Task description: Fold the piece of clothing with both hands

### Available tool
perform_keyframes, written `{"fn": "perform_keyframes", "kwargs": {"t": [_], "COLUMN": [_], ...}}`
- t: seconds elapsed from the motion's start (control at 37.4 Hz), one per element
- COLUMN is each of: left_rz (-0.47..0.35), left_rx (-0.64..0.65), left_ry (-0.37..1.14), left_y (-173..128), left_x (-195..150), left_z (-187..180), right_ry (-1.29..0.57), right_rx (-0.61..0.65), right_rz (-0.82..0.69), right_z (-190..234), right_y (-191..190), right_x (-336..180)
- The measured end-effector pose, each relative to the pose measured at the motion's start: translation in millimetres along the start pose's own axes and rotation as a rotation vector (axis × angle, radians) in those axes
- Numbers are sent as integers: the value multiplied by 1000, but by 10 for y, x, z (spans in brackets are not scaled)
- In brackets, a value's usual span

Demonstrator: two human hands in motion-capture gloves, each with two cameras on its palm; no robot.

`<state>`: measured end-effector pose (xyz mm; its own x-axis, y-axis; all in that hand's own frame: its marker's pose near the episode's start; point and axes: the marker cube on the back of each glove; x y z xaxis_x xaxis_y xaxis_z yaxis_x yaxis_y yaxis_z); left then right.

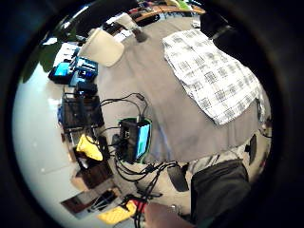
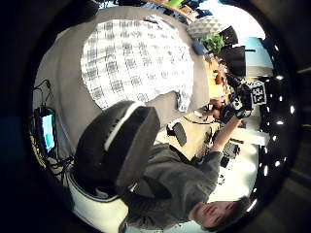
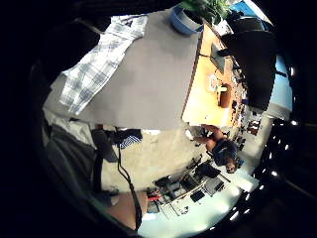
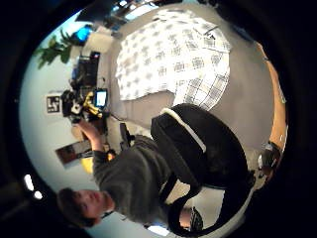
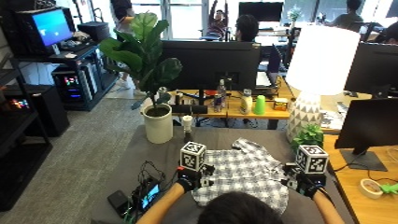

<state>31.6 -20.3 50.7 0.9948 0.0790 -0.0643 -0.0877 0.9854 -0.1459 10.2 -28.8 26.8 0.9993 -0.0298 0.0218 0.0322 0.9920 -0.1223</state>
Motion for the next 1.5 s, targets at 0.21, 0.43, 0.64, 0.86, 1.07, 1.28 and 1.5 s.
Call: {"fn": "perform_keyframes", "kwargs": {"t": [0.21,0.43,0.64,0.86,1.07,1.28,1.5], "left_rz": [118,117,67,41,10,-5,-23], "left_rx": [-264,-407,-202,-106,-76,-67,-31], "left_ry": [-134,-155,-223,-231,-149,-88,-48], "left_y": [-194,-397,-600,-794,-870,-949,-966], "left_x": [240,279,249,211,164,123,91], "left_z": [732,1428,1570,1478,1170,1031,886], "right_ry": [0,23,28,40,108,145,186], "right_rx": [-8,-59,-103,-146,-267,-343,-269], "right_rz": [10,-2,-10,-21,-85,-85,-122], "right_z": [61,248,403,555,924,1362,1693], "right_y": [28,10,-19,-72,-226,-475,-740], "right_x": [35,0,6,33,-40,-53,-147]}}
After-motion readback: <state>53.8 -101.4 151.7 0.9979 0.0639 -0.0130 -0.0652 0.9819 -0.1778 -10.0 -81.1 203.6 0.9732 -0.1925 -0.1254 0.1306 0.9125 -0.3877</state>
